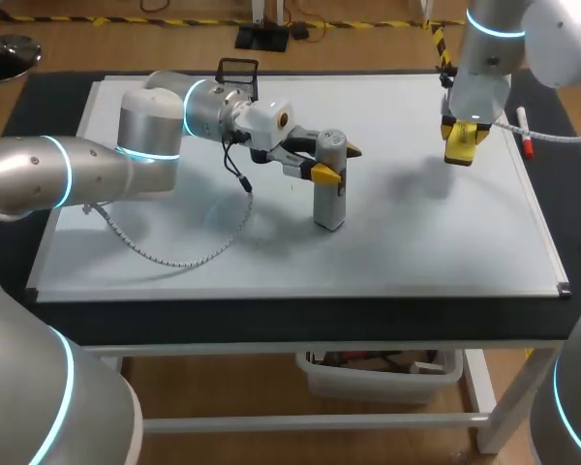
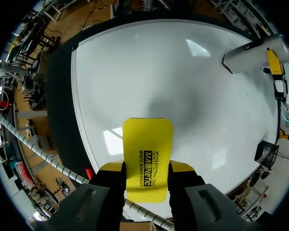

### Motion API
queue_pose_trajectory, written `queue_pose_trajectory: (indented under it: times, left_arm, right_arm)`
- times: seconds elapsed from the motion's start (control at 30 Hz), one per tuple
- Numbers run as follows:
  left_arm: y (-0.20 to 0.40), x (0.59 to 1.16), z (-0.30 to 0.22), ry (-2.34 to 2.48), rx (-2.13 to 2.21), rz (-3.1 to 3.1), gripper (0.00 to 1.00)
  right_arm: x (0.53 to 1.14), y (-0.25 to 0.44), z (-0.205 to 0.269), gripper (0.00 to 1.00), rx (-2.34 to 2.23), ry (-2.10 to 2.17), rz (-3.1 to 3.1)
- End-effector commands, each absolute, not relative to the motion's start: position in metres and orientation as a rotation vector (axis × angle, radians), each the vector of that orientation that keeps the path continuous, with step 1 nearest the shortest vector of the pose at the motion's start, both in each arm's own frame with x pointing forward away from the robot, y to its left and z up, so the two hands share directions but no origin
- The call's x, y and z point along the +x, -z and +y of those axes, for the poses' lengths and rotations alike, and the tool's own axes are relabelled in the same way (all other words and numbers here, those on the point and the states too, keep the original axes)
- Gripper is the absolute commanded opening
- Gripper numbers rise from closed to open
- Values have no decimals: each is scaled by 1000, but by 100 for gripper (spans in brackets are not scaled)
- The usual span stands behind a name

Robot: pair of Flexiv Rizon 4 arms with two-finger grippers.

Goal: Pick up the inspection probe, press it on each red-marked spot on the whiteboard one by one, put down the probe, pick up the eraser, and wipe off all the red marks.

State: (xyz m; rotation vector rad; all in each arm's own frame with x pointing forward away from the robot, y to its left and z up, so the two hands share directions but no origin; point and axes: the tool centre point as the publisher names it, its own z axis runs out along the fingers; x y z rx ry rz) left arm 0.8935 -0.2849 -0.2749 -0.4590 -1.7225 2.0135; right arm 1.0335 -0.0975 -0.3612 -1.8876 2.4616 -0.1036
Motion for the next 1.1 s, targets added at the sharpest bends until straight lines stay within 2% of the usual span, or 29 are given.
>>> queue_pose_trajectory:
  times: [0.03, 1.1]
  left_arm:
    - [277, 895, -285, -2013, -457, -1719, 0]
    - [266, 899, -279, -2039, -464, -1727, 0]
  right_arm:
    - [1034, 361, -98, 0, -1891, 106, 2460]
    - [1034, 361, -98, 0, -1891, 106, 2460]
